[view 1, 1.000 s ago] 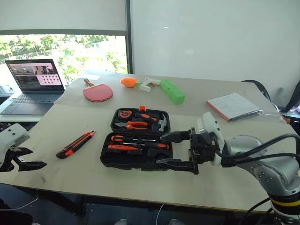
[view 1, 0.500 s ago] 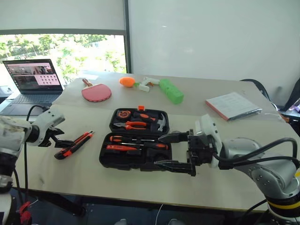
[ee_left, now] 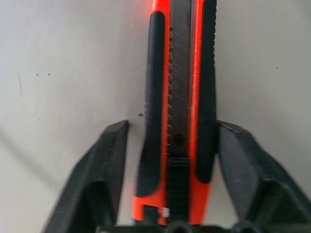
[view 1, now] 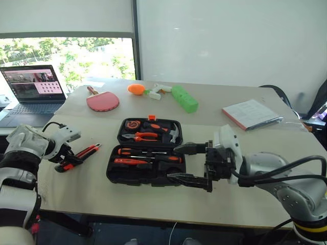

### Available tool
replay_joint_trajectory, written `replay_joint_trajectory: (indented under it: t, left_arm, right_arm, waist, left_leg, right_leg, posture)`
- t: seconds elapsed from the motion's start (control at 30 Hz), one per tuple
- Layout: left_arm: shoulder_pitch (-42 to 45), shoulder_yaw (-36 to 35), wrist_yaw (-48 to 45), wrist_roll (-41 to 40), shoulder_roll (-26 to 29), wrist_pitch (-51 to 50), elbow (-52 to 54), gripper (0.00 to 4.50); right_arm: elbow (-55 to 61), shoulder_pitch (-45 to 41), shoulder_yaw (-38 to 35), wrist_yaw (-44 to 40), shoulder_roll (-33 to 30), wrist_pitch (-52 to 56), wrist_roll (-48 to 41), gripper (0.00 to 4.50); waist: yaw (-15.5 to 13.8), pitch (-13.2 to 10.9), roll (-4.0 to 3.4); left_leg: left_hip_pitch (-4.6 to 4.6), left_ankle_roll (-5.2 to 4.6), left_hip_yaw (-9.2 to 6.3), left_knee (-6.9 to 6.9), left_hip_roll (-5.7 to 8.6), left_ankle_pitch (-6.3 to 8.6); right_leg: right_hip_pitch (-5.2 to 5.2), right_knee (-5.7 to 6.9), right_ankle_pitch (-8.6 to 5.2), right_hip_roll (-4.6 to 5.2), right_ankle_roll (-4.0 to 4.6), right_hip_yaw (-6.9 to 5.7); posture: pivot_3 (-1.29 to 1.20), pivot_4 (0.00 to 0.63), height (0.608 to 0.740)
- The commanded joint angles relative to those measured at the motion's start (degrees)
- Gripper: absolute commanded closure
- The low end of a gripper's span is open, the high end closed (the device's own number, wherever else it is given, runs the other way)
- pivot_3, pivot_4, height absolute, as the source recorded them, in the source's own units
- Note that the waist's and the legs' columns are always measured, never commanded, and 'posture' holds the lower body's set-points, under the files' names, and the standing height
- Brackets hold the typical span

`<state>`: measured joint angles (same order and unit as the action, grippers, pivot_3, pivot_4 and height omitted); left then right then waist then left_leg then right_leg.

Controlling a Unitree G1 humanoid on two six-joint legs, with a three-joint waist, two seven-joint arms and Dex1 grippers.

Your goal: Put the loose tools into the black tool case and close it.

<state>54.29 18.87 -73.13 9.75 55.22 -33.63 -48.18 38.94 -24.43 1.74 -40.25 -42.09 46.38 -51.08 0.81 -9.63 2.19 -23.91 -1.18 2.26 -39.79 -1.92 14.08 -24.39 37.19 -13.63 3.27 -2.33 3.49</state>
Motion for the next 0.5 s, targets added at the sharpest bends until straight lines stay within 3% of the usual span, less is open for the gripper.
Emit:
replay_joint_trajectory:
  t: [0.03,0.2,0.33,0.5]
  left_arm:
    - [1.95,-1.0,0.89,0.8,-0.95,1.18,-2.43,2.88]
    - [8.08,-4.51,-0.16,-1.71,-1.81,4.89,-1.3,2.88]
    - [10.54,-5.2,-9.15,-6.05,-2.62,5.73,11.28,2.88]
    - [6.44,-1.0,-18.41,-9.25,-3.55,4.74,30.97,2.88]
  right_arm:
    - [1.75,-0.3,-1.66,0.32,-0.06,0.02,-1.43,0.0]
    - [1.99,0.03,-1.99,-0.03,-0.69,0.06,-1.56,0.0]
    - [2.21,0.54,-2.17,-0.38,-1.24,0.07,-1.78,0.0]
    - [2.82,0.86,-1.96,0.06,-1.35,0.29,-2.16,0.0]
  waist:
    - [-0.04,0.0,0.0]
    - [-0.28,-0.04,0.08]
    - [-1.06,-0.17,0.32]
    - [-0.63,-0.17,0.3]
  left_leg:
    - [0.0,0.0,0.0,0.0,0.0,0.0]
    - [-0.05,0.0,-0.04,-0.06,0.01,0.0]
    - [-0.47,0.01,-0.22,-0.22,0.01,-0.01]
    - [-0.46,-0.03,-0.19,-0.11,0.08,0.02]
  right_leg:
    - [0.0,0.0,0.0,0.0,0.0,0.0]
    - [0.01,0.0,0.01,0.01,-0.02,-0.02]
    - [-0.2,-0.05,0.04,0.04,-0.06,-0.19]
    - [-0.18,-0.07,0.1,0.13,-0.16,-0.09]
  posture:
    - [0.0,0.15,0.738]
    - [0.0,0.15,0.738]
    - [0.0,0.15,0.738]
    - [0.0,0.15,0.738]
